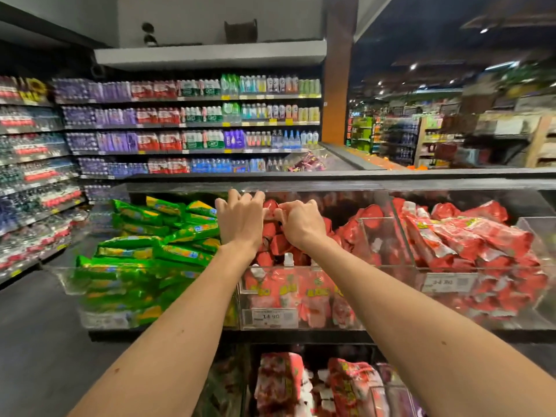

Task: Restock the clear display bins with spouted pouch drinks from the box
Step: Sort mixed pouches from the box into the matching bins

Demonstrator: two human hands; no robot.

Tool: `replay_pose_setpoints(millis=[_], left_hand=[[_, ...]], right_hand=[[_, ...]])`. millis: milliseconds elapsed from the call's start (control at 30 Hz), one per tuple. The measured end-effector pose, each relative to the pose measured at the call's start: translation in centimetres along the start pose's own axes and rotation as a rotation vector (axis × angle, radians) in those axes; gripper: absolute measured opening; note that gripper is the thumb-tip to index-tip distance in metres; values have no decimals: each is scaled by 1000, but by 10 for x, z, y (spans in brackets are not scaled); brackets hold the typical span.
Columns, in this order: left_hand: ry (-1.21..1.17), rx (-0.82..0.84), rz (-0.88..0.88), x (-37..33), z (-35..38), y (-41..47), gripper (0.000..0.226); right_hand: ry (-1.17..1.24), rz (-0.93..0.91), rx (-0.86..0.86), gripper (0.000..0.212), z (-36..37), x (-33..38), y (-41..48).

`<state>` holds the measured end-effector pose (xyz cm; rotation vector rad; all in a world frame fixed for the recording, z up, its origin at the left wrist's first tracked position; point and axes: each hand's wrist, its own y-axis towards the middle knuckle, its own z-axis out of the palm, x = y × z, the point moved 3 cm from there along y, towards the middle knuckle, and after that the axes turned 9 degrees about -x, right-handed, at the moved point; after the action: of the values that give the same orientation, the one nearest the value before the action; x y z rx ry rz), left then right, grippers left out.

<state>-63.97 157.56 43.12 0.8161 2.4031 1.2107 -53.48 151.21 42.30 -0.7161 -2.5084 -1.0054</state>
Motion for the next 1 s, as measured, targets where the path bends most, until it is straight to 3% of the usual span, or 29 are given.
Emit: replay_pose_setpoints(millis=[167,300,533,700,800,1000], left_hand=[[131,130,143,1,12,-10,50],[111,248,149,-6,-6,-20,48],[-646,118,-29,-59,-79,-89,19],[-1036,205,-95,-177,-125,-216,13],[-1201,413,-109,-280,-140,-307,18],[-1415,864,60,-504,-166,-460,22]], right_hand=[[-233,-55,91,40,4,-6,4],[-146,-113,90,44,-13,-9,-10],[254,-122,-107,17,-107,-55,-139],[338,-6,-262,12,-176,-177,-300],[260,225,-268,19,-219,-265,-414],[6,713,-285,26,-328,-407,-609]])
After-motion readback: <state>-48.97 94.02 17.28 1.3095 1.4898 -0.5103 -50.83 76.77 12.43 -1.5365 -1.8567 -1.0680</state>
